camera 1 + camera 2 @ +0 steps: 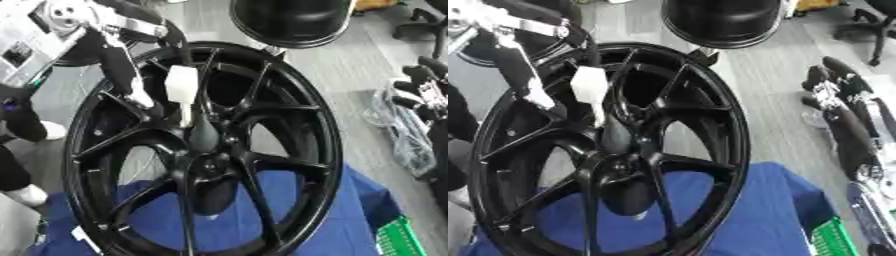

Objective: Pull the pin out of the wheel hub.

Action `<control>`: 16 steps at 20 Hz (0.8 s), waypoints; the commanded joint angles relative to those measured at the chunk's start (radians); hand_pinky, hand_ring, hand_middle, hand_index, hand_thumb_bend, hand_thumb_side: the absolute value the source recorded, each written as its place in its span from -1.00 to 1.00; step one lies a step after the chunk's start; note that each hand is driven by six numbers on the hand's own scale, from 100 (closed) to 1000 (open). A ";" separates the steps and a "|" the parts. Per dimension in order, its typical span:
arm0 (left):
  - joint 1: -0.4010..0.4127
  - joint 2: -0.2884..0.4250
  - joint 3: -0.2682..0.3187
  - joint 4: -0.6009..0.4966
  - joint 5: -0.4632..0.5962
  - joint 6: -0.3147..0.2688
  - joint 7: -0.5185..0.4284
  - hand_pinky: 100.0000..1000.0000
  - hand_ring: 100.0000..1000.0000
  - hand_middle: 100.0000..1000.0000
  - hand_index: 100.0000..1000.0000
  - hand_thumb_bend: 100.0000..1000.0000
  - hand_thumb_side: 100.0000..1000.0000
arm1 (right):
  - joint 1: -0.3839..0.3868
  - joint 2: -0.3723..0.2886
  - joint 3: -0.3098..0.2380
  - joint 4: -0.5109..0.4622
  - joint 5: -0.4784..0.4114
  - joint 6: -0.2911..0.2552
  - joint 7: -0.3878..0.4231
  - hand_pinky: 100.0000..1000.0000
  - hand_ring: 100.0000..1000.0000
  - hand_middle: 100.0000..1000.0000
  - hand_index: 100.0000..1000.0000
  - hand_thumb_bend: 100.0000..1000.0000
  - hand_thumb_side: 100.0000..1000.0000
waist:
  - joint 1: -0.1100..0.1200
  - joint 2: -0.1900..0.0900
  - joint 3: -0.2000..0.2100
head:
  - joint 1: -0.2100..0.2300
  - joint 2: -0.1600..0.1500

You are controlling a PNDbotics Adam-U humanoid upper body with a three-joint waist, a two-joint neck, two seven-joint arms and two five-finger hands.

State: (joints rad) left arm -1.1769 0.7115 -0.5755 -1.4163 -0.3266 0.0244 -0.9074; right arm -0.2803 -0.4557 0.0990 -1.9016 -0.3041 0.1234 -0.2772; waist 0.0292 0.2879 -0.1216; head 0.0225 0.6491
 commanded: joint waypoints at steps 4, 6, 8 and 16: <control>-0.013 0.005 0.008 0.002 -0.004 -0.005 0.000 0.88 0.84 0.62 0.58 -0.03 -0.68 | -0.008 -0.015 -0.007 -0.006 -0.002 0.000 -0.001 0.57 0.63 0.63 0.83 -0.67 0.03 | -0.003 -0.022 -0.002 | 0.004 -0.003; -0.014 0.003 0.006 0.001 -0.003 -0.004 0.000 0.86 0.82 0.60 0.51 -0.04 -0.66 | -0.008 -0.015 -0.007 -0.005 -0.002 0.000 -0.001 0.57 0.63 0.63 0.83 -0.67 0.03 | -0.003 -0.023 -0.003 | 0.004 -0.003; -0.018 -0.002 0.003 0.000 -0.001 -0.005 0.000 0.84 0.80 0.59 0.51 -0.04 -0.66 | -0.009 -0.015 -0.007 -0.004 -0.002 0.001 -0.001 0.57 0.63 0.62 0.83 -0.66 0.03 | -0.002 -0.023 -0.004 | 0.004 -0.002; -0.027 -0.020 0.000 -0.003 -0.063 -0.020 0.000 0.75 0.74 0.51 0.39 -0.36 -0.95 | -0.014 -0.013 -0.006 -0.002 -0.005 -0.001 0.000 0.57 0.62 0.62 0.83 -0.66 0.03 | 0.000 -0.024 -0.010 | 0.007 -0.006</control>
State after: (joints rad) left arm -1.1799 0.6816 -0.5877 -1.4114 -0.3748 0.0095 -0.9065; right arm -0.2822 -0.4533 0.0990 -1.8957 -0.3048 0.1235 -0.2772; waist 0.0310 0.2879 -0.1294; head 0.0262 0.6491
